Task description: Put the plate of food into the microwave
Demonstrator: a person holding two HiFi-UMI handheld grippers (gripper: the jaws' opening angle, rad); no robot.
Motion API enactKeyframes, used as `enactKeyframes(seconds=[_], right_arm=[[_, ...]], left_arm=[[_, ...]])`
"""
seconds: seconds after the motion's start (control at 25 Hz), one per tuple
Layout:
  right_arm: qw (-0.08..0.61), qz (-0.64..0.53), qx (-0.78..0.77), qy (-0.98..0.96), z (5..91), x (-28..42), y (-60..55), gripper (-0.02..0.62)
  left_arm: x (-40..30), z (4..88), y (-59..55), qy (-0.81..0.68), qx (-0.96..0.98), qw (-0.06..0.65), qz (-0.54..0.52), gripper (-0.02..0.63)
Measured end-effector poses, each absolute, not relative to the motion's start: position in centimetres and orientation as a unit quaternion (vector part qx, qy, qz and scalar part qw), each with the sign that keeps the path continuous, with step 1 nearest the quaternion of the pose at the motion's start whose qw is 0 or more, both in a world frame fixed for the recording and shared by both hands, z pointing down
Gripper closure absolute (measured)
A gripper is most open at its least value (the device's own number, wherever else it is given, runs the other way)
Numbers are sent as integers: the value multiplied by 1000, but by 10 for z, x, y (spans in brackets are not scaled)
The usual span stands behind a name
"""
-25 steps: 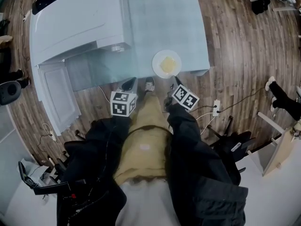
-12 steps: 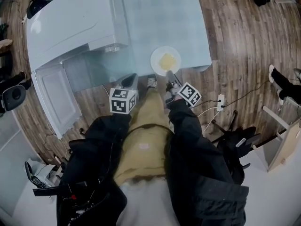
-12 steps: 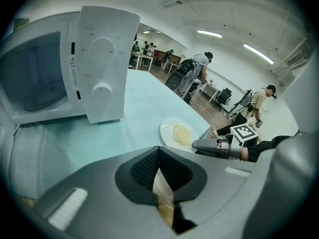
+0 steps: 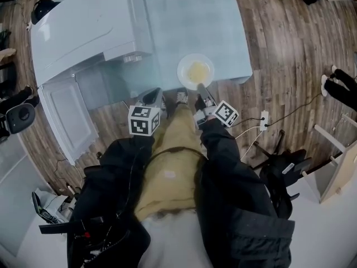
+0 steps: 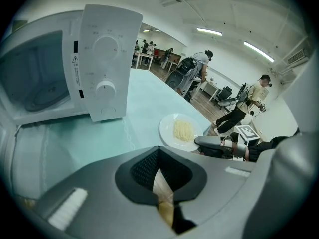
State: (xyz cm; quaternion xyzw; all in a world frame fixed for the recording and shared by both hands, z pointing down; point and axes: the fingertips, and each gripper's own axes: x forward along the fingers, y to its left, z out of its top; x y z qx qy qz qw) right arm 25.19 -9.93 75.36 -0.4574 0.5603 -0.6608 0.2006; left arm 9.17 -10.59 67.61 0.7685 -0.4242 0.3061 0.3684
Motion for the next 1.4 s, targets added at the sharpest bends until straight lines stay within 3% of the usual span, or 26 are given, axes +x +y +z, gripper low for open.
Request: enactKeyframes(seconds=[0.28, 1.0, 1.4], right_arm=[[219, -637, -406, 617, 723, 235, -107, 584], [101, -663, -289, 683, 686, 78, -95, 583], [70, -670, -233, 701, 672, -3, -94, 583]], left_arm=[[77, 670, -104, -443, 763, 370, 289, 607], [-57, 648, -88, -563, 702, 388, 198, 607], [-115, 643, -76, -601, 675, 393, 168, 609]])
